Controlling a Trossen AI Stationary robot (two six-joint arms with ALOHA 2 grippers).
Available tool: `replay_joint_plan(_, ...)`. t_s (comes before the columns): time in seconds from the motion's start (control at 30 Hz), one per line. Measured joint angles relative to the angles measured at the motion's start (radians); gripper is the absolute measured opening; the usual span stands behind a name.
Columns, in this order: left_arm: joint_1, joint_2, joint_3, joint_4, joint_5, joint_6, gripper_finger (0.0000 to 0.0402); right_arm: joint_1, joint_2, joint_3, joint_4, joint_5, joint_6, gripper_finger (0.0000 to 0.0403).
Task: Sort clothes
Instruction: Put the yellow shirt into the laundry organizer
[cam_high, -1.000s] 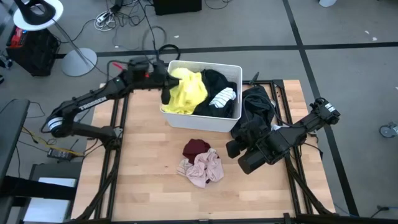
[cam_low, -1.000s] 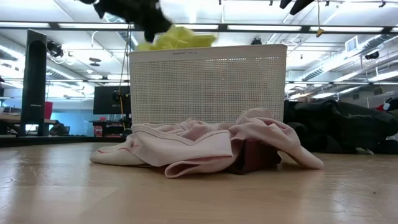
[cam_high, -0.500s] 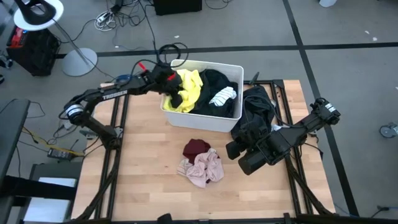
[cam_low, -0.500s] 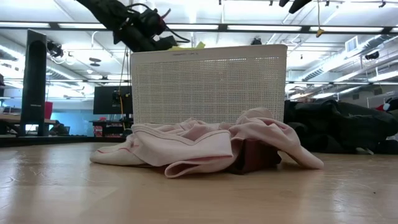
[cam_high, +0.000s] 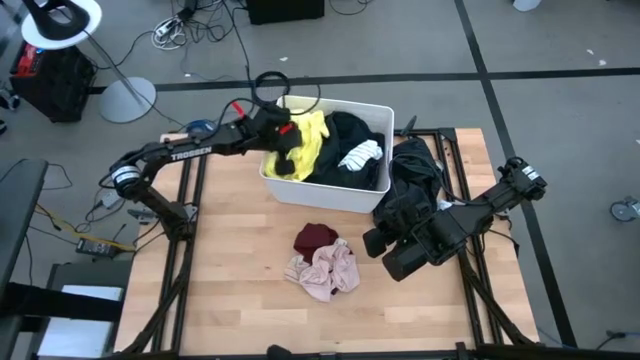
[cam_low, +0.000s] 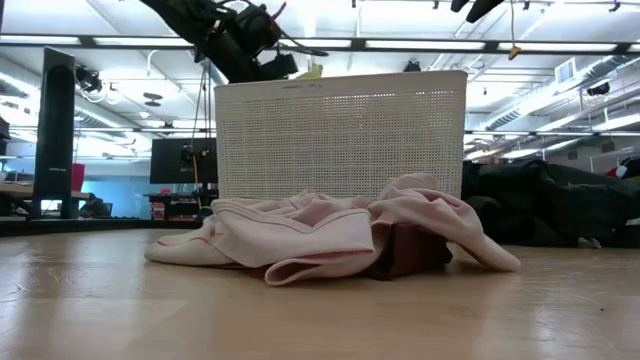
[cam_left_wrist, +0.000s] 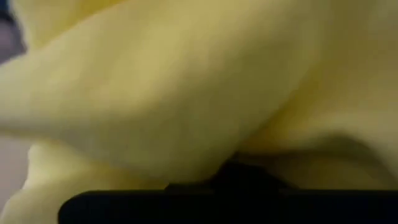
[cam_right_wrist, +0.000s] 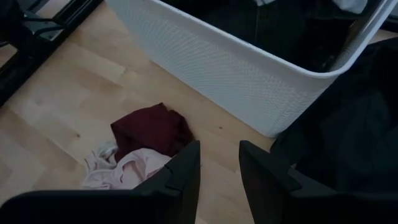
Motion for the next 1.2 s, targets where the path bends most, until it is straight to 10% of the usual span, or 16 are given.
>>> replay_joint_plan(0.37, -0.021, 0.069, 0.003, -0.06, 0.061, 0.099, 0.0003, 0.0, 0.0, 0.0, -0.001, 0.0, -0.006, 0.0111)
replay_joint_plan(0.8, -0.016, 0.158, 0.011, -0.053, 0.067, -0.171, 0.0003, 0.0, 0.0, 0.0, -0.001, 0.0, -0.009, 0.0111)
replay_joint_plan(1.2, -0.017, 0.167, 0.315, -0.387, -0.063, -0.241, 0.0071, 0.0, 0.0, 0.0, 0.002, 0.0, -0.009, 0.0112)
